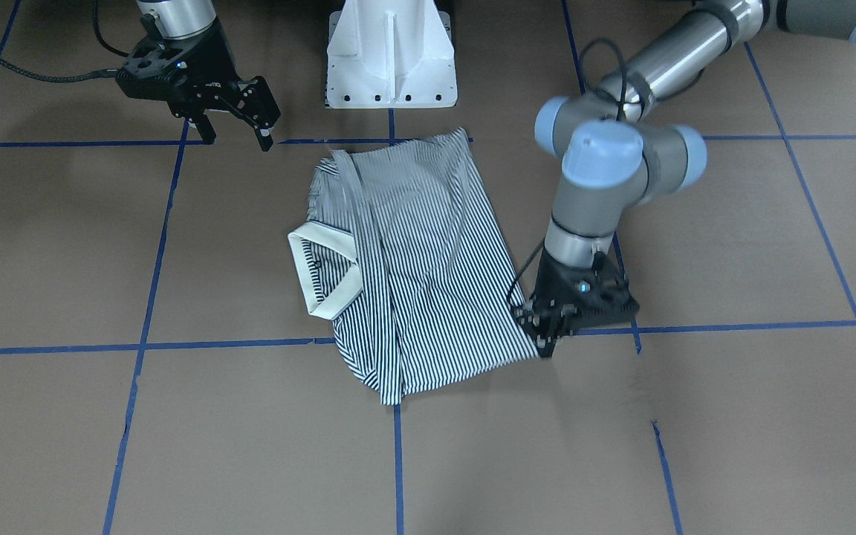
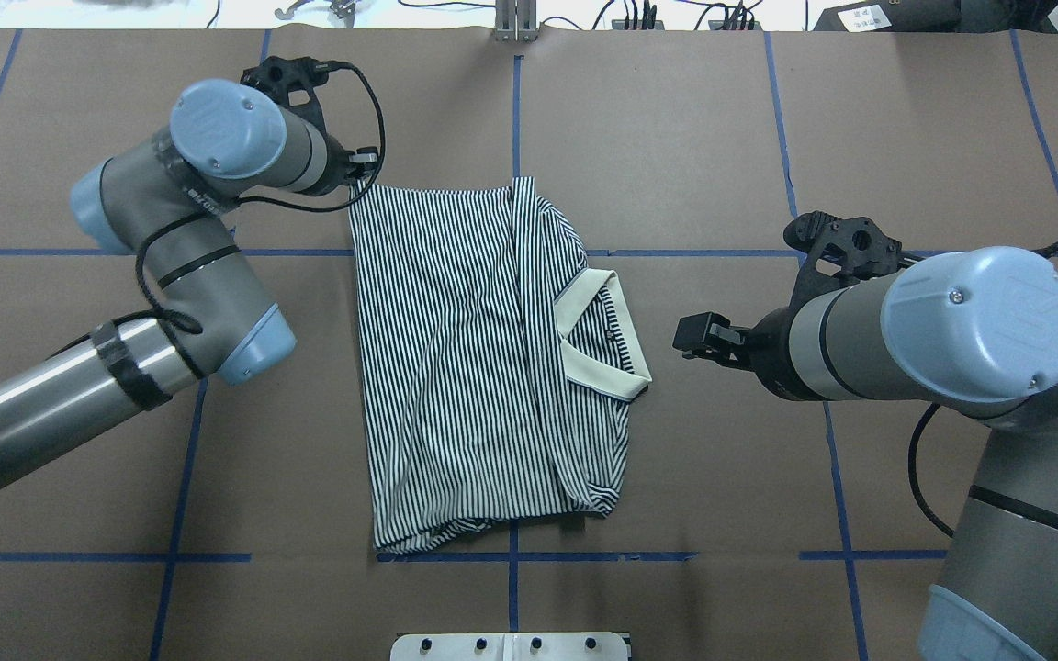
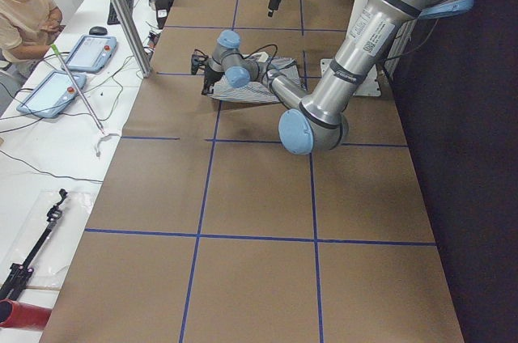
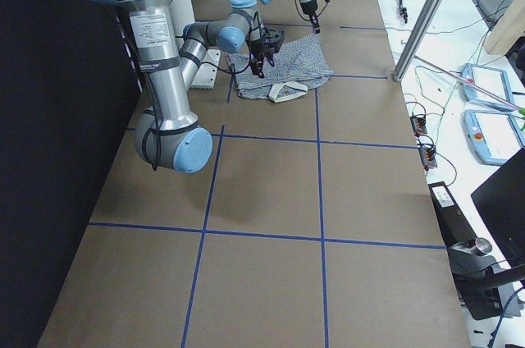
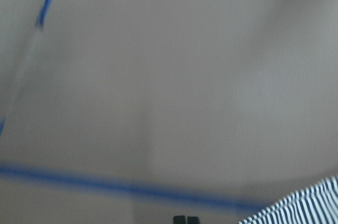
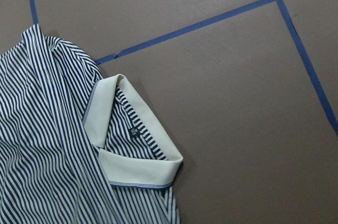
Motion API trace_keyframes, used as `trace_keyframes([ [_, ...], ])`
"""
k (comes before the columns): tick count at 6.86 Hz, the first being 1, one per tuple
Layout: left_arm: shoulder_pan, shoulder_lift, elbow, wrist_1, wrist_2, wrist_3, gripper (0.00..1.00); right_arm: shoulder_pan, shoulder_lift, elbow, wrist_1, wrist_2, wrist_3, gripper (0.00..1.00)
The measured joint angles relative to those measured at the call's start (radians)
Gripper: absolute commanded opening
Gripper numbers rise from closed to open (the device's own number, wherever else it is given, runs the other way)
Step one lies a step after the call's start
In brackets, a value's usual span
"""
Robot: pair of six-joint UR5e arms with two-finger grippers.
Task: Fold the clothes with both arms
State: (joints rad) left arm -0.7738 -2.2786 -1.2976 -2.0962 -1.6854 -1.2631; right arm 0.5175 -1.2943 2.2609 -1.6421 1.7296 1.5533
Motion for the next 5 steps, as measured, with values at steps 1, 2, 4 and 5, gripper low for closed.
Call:
trace_keyframes([
  [1,-0.025,-0.078,0.149,-0.081,0.001,0.001,0.23,0.008,0.001,0.0,0.017,0.008,-0.001,1.0],
  [2,-0.04,-0.118,0.231,-0.129,0.001,0.001,0.37,0.015,-0.002,-0.003,0.059,0.014,-0.003,1.0],
  [4,-0.057,-0.087,0.21,-0.159,-0.011,0.004,0.4,0.016,0.009,-0.047,0.117,0.01,-0.012,1.0],
  [5,-0.06,-0.016,0.114,-0.158,-0.046,0.004,0.4,0.013,0.042,-0.091,0.123,0.008,-0.015,1.0],
])
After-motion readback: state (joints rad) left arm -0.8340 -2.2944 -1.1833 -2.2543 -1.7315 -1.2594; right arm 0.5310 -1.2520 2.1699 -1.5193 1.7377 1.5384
